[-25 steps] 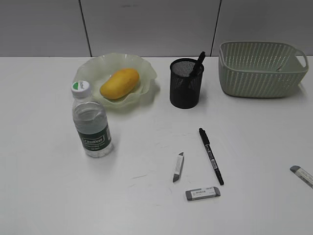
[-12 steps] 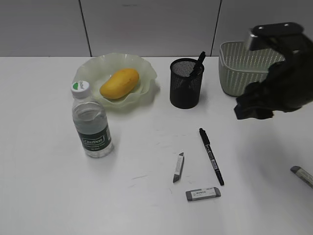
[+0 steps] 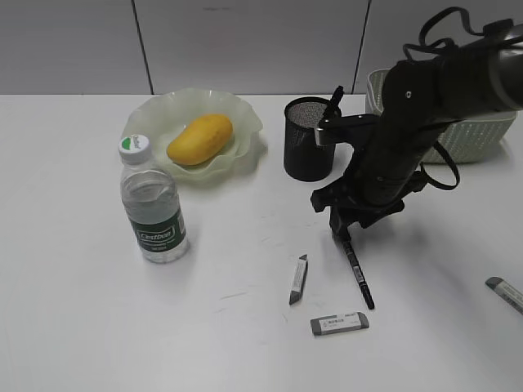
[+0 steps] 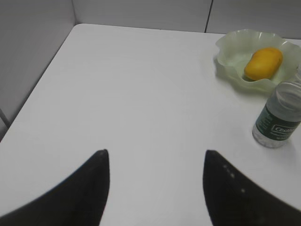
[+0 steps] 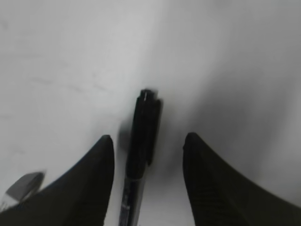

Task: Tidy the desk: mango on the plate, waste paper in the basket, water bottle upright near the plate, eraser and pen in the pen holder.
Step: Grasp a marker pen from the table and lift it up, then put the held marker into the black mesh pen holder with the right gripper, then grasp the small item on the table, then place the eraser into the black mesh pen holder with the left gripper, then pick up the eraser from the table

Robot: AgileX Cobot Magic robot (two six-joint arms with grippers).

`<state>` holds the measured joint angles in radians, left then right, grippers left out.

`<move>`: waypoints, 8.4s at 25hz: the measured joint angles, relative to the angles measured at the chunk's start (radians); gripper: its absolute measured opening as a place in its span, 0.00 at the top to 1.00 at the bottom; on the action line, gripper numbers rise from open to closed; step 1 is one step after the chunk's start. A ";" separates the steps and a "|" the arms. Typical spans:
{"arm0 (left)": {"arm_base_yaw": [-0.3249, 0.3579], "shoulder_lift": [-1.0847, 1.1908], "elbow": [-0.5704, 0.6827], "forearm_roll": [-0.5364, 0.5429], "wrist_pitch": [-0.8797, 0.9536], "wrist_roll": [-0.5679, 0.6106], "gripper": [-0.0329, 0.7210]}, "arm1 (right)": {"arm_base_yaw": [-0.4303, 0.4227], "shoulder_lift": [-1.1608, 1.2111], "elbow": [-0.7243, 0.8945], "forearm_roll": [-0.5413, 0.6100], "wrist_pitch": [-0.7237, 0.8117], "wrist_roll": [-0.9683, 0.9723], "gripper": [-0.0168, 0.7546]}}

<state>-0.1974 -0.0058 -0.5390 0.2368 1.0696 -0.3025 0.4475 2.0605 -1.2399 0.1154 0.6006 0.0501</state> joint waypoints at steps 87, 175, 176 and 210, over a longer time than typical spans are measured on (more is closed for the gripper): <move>0.000 0.485 -0.097 -0.182 -0.250 0.337 0.49 | 0.000 -1.992 0.730 -0.179 0.441 -0.008 0.53; -0.448 2.303 -1.191 0.199 -1.300 -0.192 0.47 | 0.000 -1.993 0.730 -0.182 0.440 -0.007 0.61; -0.448 2.285 -1.191 0.199 -1.258 -0.192 0.47 | 0.000 -1.993 0.730 -0.182 0.440 -0.007 0.61; -0.482 0.128 -0.008 0.007 0.003 -0.079 0.26 | 0.000 -1.993 0.730 -0.182 0.440 -0.007 0.65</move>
<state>-0.6792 0.1218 -0.5469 0.2437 1.0721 -0.3815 0.4473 0.0672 -0.5094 -0.0668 1.0404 0.0428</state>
